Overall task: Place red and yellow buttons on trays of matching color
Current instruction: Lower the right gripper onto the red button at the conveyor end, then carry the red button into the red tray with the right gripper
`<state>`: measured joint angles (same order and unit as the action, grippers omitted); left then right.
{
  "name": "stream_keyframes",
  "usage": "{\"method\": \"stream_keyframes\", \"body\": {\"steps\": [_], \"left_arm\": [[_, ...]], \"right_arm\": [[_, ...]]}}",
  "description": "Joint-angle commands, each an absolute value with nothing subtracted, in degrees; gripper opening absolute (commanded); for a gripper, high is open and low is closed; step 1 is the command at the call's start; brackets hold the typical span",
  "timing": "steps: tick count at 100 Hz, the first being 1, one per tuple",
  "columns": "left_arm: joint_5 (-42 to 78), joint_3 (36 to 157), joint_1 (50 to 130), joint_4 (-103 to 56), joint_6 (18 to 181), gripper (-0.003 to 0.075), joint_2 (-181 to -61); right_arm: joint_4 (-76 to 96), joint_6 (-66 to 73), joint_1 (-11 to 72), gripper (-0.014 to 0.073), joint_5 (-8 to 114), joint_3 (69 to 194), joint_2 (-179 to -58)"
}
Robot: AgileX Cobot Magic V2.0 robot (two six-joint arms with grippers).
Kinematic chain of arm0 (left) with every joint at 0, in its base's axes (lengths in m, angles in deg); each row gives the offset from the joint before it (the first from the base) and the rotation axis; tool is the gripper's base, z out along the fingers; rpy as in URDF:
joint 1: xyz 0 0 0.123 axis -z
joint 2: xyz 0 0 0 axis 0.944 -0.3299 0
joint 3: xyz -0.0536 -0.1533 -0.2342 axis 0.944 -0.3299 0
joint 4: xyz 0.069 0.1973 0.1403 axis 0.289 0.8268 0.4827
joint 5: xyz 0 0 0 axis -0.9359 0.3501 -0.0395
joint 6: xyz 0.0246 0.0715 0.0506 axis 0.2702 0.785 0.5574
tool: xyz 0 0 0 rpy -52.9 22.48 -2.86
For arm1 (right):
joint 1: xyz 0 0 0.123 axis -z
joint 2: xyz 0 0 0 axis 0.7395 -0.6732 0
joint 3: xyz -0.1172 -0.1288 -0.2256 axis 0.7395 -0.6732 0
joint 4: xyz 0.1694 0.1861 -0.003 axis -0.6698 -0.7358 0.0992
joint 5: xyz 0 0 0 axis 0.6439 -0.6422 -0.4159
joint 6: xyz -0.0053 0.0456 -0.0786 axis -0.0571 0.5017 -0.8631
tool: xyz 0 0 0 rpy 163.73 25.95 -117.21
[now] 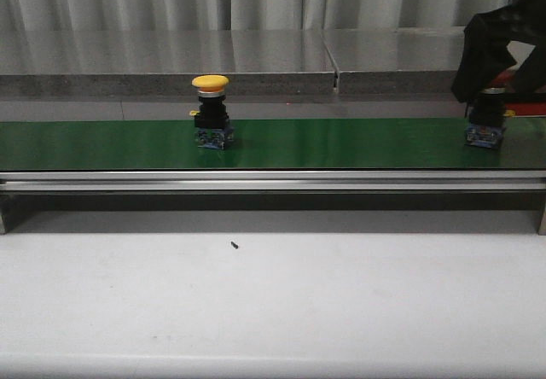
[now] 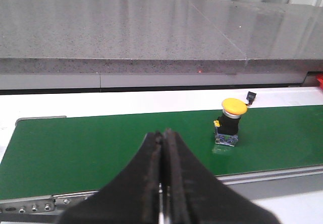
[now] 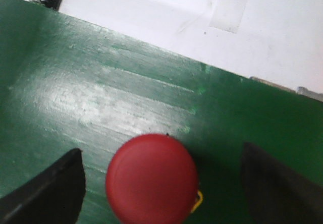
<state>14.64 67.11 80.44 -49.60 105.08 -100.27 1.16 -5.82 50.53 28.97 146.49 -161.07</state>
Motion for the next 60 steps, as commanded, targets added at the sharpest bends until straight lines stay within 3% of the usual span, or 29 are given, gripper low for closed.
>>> {"method": "stream_keyframes", "body": {"steps": [1, 13, 20, 60], "left_arm": [[11.9, 68.7, 80.3, -50.7, 105.3, -0.0019, -100.1], [11.9, 68.7, 80.3, -50.7, 105.3, -0.0019, -100.1], [11.9, 68.7, 80.3, -50.7, 105.3, -0.0019, -100.1], [11.9, 68.7, 80.3, -50.7, 105.3, -0.0019, -100.1]], "right_arm": [[0.9, -6.6, 50.8, 0.0474, 29.9, 149.6, -160.0], [2.3, -6.6, 50.8, 0.0243, 27.6, 151.0, -160.1], [2.4, -6.5, 51.3, 0.0182, 25.8, 152.7, -160.1], [2.4, -2.4, 63.3, 0.0181, 22.5, 173.5, -166.9]]}}
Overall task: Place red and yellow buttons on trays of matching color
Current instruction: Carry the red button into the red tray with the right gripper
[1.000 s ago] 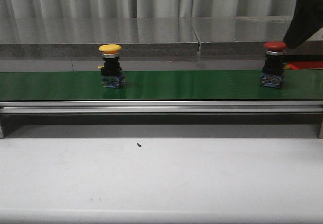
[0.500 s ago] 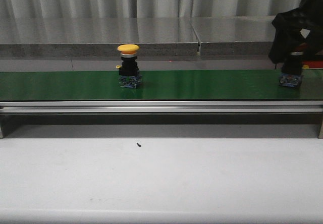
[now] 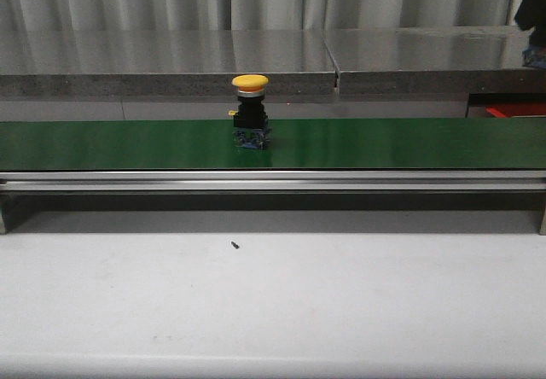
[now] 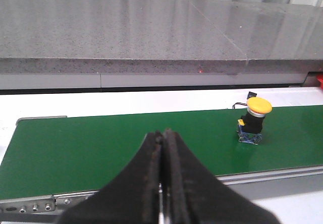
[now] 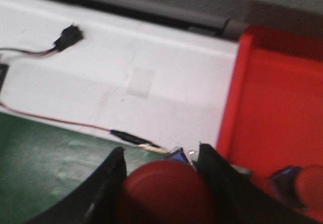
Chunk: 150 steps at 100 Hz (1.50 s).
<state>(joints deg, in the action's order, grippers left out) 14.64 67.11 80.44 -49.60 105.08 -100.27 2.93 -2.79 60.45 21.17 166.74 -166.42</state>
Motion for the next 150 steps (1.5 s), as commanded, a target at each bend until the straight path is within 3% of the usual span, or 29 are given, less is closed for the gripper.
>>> {"method": "stream_keyframes", "body": {"steps": [1, 40, 95, 106, 117, 125, 150], "left_arm": [[11.9, 68.7, 80.3, -50.7, 105.3, -0.0019, -100.1], [12.0, 68.7, 80.3, -50.7, 105.3, -0.0019, -100.1], [12.0, 68.7, 80.3, -50.7, 105.3, -0.0019, -100.1], [12.0, 68.7, 80.3, -50.7, 105.3, -0.0019, -100.1], [12.0, 68.7, 80.3, -50.7, 105.3, -0.0019, -100.1], [12.0, 68.7, 80.3, -50.7, 105.3, -0.0019, -100.1], [12.0, 68.7, 80.3, -50.7, 105.3, -0.0019, -100.1]], "right_arm": [[2.4, -2.4, 63.5, 0.0181, 22.5, 174.0, -167.2], [2.2, 0.0, 67.5, 0.0181, 20.4, 195.3, -186.0], [2.2, 0.0, 67.7, 0.0186, 23.4, 198.5, -195.9], [1.6, 0.0, 67.8, 0.0286, 23.0, 198.5, -195.9], [1.0, 0.0, 67.9, 0.0545, 22.1, 198.5, -195.9], [1.0, 0.0, 68.0, 0.0659, 21.9, 198.5, -195.5], [1.9, -0.1, 68.0, 0.0644, 19.6, 198.5, -190.6]]}}
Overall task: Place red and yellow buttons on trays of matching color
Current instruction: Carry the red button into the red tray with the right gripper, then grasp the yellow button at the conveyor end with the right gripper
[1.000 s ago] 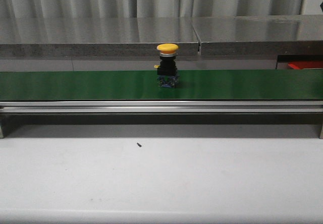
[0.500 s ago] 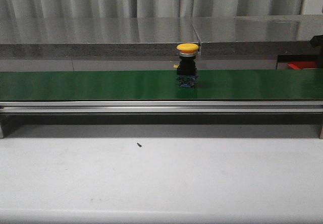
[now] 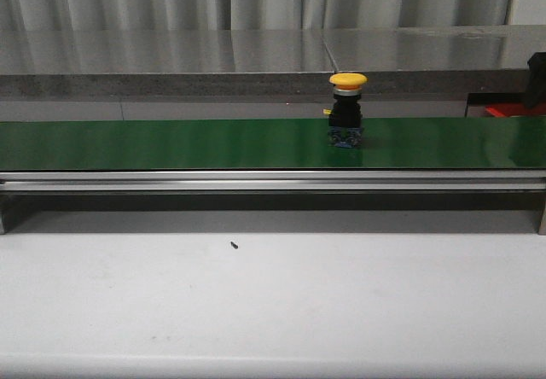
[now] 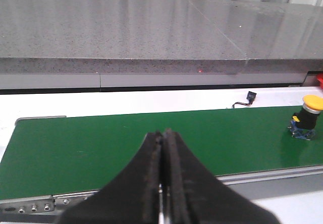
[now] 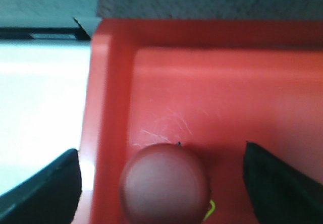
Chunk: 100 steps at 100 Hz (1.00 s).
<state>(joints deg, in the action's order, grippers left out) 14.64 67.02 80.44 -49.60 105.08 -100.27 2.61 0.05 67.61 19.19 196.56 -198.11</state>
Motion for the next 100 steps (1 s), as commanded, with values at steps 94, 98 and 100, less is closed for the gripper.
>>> {"method": "stream_keyframes", "body": {"steps": [94, 98, 100], "left_arm": [[12.0, 68.7, 80.3, -50.7, 105.3, -0.0019, -100.1], [12.0, 68.7, 80.3, -50.7, 105.3, -0.0019, -100.1], [12.0, 68.7, 80.3, -50.7, 105.3, -0.0019, -100.1]], "right_arm": [[2.4, -3.0, 64.5, 0.0644, 7.9, 158.6, -153.1], [2.4, -3.9, 63.6, 0.0644, 10.2, 155.7, -151.0], [2.4, -4.2, 63.3, 0.0644, 11.0, 154.0, -150.3]]}}
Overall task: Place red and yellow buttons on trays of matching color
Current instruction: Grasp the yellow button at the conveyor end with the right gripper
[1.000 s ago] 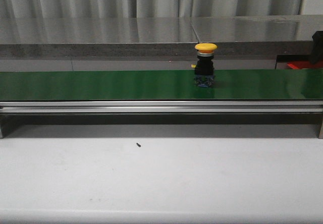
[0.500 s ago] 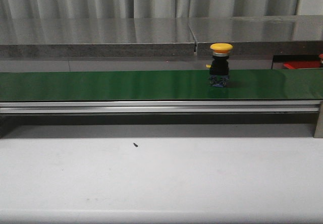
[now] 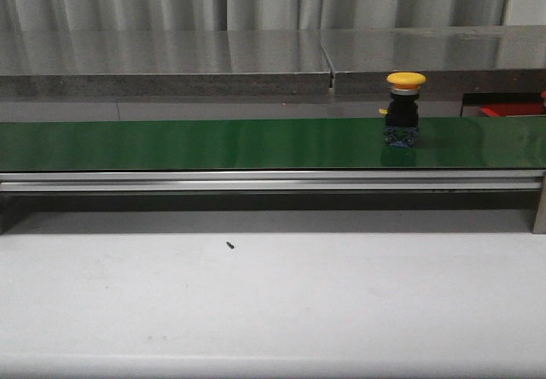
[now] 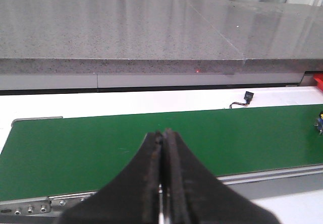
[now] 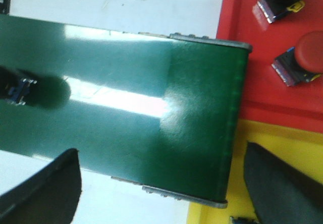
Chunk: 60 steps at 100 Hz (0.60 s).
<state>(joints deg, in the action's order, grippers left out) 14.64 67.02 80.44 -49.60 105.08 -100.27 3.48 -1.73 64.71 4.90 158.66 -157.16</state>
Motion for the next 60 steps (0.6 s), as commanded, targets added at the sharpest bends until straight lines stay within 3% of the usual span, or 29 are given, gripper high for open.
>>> {"method": "stream_keyframes", "body": {"steps": [1, 23, 60], "left_arm": [[12.0, 68.7, 80.3, -50.7, 105.3, -0.0019, -100.1], [12.0, 68.7, 80.3, -50.7, 105.3, -0.0019, -100.1], [12.0, 68.7, 80.3, -50.7, 105.3, -0.0019, -100.1]], "right_arm": [[2.4, -4.5, 62.9, 0.0644, 11.9, 152.9, -149.7], [2.4, -6.8, 56.3, 0.0644, 17.7, 143.3, -146.3], [1.4, -7.1, 49.8, 0.0644, 29.4, 142.6, -150.4]]}}
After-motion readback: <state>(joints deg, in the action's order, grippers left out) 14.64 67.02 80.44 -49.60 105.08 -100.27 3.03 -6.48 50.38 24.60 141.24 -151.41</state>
